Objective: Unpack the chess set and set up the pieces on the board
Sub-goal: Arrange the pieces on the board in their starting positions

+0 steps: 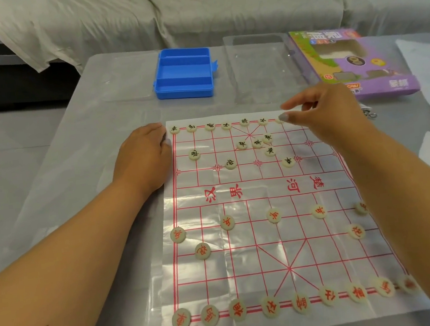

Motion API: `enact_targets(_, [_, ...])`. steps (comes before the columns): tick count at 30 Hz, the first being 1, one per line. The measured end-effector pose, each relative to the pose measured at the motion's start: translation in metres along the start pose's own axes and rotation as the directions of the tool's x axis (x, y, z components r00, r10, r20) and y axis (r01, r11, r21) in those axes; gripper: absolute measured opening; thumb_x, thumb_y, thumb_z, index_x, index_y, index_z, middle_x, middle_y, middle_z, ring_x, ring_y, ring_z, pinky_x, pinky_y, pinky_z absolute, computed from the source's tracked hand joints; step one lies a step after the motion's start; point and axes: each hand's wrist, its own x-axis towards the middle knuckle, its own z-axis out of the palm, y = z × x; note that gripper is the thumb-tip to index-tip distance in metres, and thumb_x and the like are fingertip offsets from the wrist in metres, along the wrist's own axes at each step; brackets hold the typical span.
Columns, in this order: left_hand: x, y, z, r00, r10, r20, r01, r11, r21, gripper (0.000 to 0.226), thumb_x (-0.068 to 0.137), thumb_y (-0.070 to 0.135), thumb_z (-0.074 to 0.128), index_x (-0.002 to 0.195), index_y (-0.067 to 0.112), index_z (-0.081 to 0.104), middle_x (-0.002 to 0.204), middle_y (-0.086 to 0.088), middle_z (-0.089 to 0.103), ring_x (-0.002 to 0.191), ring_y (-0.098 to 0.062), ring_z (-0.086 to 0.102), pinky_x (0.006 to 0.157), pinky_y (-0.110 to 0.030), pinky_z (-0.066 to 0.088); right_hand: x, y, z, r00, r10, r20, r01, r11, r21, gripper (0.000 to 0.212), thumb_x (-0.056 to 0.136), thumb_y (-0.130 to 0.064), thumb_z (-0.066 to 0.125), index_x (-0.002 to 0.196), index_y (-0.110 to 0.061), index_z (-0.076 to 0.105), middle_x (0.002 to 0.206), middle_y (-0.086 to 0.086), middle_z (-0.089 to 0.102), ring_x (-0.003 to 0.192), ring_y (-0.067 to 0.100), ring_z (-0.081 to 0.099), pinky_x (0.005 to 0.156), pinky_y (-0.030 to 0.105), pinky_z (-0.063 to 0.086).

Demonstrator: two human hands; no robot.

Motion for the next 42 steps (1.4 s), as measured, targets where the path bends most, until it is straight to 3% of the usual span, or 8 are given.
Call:
enact_targets(15, [0.003,-0.004,0.005,1.0,-0.006,0.0,0.006,0.999,0.036,0.045,0.1,0.027,0.035,0.142,0.012,0.041,0.147,-0.006,0.043,0.134,-0.024,0.038,0.112,-0.038,0.029,-0.011,0.023,-0.003,0.995,0.061,0.082,-0.055,0.995,-0.078,0.02,0.078,-0.03,0.073,0.096,-0.022,0.073,0.071,-0.013,0.054,0.063,0.007,0.048,0.056,0.018,0.037])
enact_targets(20, [0.003,-0.004,0.005,1.0,-0.011,0.001,0.011,0.999,0.033,0.045,0.1,0.027,0.034,0.142,0.012,0.041,0.147,-0.006,0.042,0.134,-0.024,0.038,0.113,-0.039,0.029,-0.023,0.016,0.003,0.973,-0.003,0.229,0.039,0.987,-0.155,0.017,0.077,-0.035,0.073,0.092,-0.027,0.073,0.073,-0.009,0.053,0.062,0.008,0.044,0.052,0.02,0.031])
enact_targets(26, [0.004,-0.006,0.004,1.0,0.0,-0.001,0.0,1.0,0.025,0.045,0.1,0.026,0.034,0.142,0.012,0.042,0.147,-0.006,0.042,0.135,-0.024,0.037,0.113,-0.038,0.028,-0.028,0.003,0.02,0.966,-0.082,0.244,0.134,0.969,-0.207,0.026,0.078,-0.037,0.071,0.103,-0.029,0.071,0.076,-0.015,0.046,0.067,0.008,0.043,0.054,0.017,0.029])
enact_targets(32, [0.004,-0.005,0.004,1.0,-0.007,-0.002,0.007,1.0,0.018,0.045,0.1,0.027,0.035,0.142,0.012,0.041,0.147,-0.006,0.042,0.134,-0.024,0.037,0.113,-0.037,0.028,-0.032,-0.025,0.048,0.935,-0.223,0.275,0.279,0.942,-0.187,0.036,0.077,-0.042,0.07,0.111,-0.031,0.068,0.088,-0.01,0.05,0.085,0.011,0.046,0.081,0.031,0.043])
enact_targets(37, [0.004,-0.004,0.004,1.0,-0.006,-0.003,0.006,1.0,0.018,0.044,0.1,0.026,0.035,0.141,0.012,0.042,0.146,-0.006,0.043,0.133,-0.024,0.038,0.111,-0.038,0.029,-0.033,-0.035,0.067,0.915,-0.257,0.312,0.326,0.926,-0.192,0.038,0.077,-0.047,0.068,0.112,-0.032,0.067,0.097,-0.007,0.054,0.089,0.01,0.044,0.088,0.033,0.041])
enact_targets(39, [0.004,-0.005,0.004,1.0,-0.003,-0.004,0.003,1.0,0.017,0.045,0.1,0.027,0.035,0.142,0.012,0.042,0.147,-0.006,0.043,0.134,-0.024,0.038,0.112,-0.039,0.029,-0.033,-0.034,0.066,0.915,-0.265,0.305,0.33,0.925,-0.186,0.035,0.078,-0.045,0.069,0.11,-0.031,0.069,0.094,-0.008,0.053,0.088,0.01,0.045,0.087,0.032,0.042])
enact_targets(42, [0.004,-0.006,0.004,1.0,0.019,-0.013,-0.019,1.0,0.011,0.044,0.1,0.025,0.036,0.141,0.01,0.043,0.146,-0.008,0.043,0.134,-0.026,0.038,0.112,-0.038,0.028,-0.025,-0.019,0.042,0.951,-0.236,0.2,0.269,0.95,-0.157,0.029,0.077,-0.04,0.072,0.104,-0.03,0.071,0.077,-0.013,0.046,0.075,0.007,0.047,0.07,0.022,0.038])
